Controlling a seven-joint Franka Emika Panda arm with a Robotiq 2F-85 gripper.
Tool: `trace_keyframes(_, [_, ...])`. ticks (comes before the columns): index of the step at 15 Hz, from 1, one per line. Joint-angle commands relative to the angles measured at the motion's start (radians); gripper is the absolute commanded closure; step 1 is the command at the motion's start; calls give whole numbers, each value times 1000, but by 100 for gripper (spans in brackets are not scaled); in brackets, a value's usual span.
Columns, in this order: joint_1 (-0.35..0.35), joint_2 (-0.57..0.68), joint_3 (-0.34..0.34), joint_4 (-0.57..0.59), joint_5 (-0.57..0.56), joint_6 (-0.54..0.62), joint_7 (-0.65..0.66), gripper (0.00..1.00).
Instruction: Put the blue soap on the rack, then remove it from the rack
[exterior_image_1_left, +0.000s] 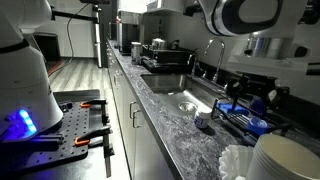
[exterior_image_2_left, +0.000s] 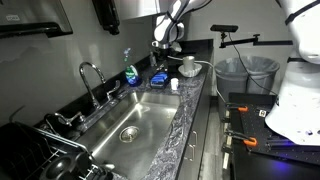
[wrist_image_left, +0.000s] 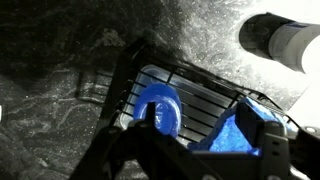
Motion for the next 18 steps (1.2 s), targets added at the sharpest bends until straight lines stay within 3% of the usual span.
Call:
trace_keyframes(1, [-15,80,17,119,-8,-75,-4,10])
trace_keyframes(2, [-15,94,19,139,-9,-83,-1,4])
trace_keyframes(11, [-18,178,26,267,-24,-137,-2,13])
trace_keyframes(18, [-19,225,25,321,-37,-162,-2,13])
